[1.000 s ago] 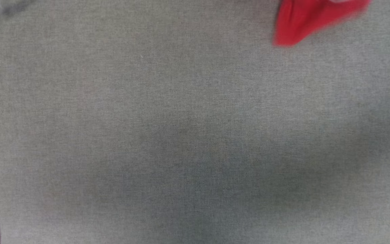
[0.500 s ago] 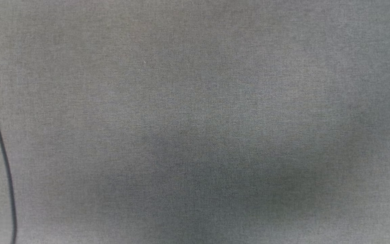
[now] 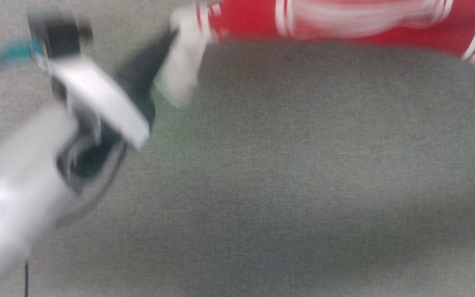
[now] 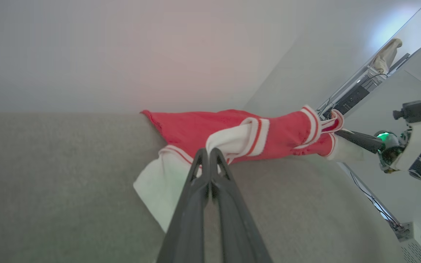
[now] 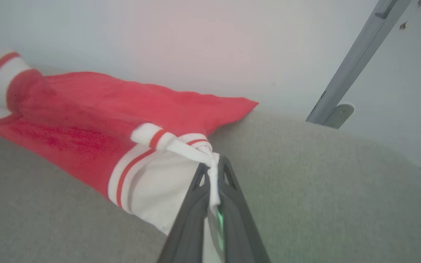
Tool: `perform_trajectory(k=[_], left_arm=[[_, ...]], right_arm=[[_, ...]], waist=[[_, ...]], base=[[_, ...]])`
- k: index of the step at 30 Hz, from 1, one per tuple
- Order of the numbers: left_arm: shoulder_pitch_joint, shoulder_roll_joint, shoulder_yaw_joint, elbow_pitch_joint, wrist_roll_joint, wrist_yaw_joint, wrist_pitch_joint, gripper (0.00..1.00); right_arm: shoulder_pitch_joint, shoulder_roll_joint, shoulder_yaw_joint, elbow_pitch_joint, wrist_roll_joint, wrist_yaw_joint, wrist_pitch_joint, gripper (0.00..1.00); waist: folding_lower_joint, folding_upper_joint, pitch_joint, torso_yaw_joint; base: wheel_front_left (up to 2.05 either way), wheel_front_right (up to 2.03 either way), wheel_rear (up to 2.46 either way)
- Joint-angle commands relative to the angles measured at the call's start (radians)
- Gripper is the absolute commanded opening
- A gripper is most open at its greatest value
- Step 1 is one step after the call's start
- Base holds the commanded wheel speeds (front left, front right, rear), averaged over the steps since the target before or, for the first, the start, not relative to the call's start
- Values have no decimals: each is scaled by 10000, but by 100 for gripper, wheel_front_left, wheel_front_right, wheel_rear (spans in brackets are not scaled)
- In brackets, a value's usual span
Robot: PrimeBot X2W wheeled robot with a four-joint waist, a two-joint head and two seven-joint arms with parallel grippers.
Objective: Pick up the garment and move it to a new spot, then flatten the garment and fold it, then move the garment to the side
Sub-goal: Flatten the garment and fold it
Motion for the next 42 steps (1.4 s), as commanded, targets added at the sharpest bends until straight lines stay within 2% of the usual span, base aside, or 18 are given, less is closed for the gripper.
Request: perform_trajectory(k=[1, 2, 9, 15, 22, 25, 29, 37, 38, 39, 40, 41, 42], left_arm=[[485, 280, -108, -388, -224, -20, -87, 0], [1379, 811, -389, -1228, -322, -21, -196, 0], [3789, 2183, -1575, -3292, -280, -21, -342, 0], [4864, 2728, -2191, -4322, -101, -9, -371, 0], [5795, 3071, -2503, -5455, 164, 581, -342, 0], [6056, 3115, -2629, -5822, 378, 907, -160, 0], [5983, 2770, -2684, -5607, 689, 1116, -39, 0], [5519, 1734, -2766, -3946, 989, 855, 463, 0], [5504, 1622, -2785, -3732, 1061, 797, 546, 0], [5504, 1622, -2785, -3732, 1061, 797, 546, 0], [5476, 1520, -2795, -3535, 1120, 779, 587, 0], [5452, 1424, -2797, -3341, 1180, 760, 587, 0], [5455, 1356, -2811, -3189, 1236, 722, 606, 0]], right_arm=[[321, -182, 17, -231, 84, -20, -88, 0], [953, -502, 75, -677, 178, -20, -111, 0], [2543, -1143, 165, -1913, 104, -20, -11, 0], [3554, -1502, 194, -2610, 153, -19, 271, 0], [4862, -2157, 216, -3603, 77, -17, 483, 0], [5306, -2355, 215, -3922, 169, -17, 326, 0], [5597, -2220, 219, -3964, 172, -17, 175, 0], [5628, -1294, 238, -2955, -779, -17, 602, 0], [5617, -1181, 248, -2826, -913, -17, 635, 13], [5617, -1181, 248, -2826, -913, -17, 635, 13], [5610, -1082, 259, -2708, -1020, -19, 648, 29], [5599, -993, 270, -2625, -1083, -19, 587, 49], [5565, -933, 264, -2581, -1123, -19, 541, 100]], waist=[[0, 0, -212, -15], [0, 0, -420, -19], [0, 0, -1085, 16], [0, 0, -1369, 204], [0, 0, -1449, 275], [0, 0, -1410, 280], [0, 0, -1379, 269], [0, 0, -1309, 185], [0, 0, -1295, 161], [0, 0, -1295, 161], [0, 0, -1280, 138], [0, 0, -1276, 115], [0, 0, -1269, 75]], base=[[0, 0, 0], [0, 0, 0], [0, 0, 0], [0, 0, 0], [0, 0, 0], [0, 0, 0], [0, 0, 0], [0, 0, 0], [0, 0, 0], [0, 0, 0], [0, 0, 0], [0, 0, 0], [0, 0, 0]])
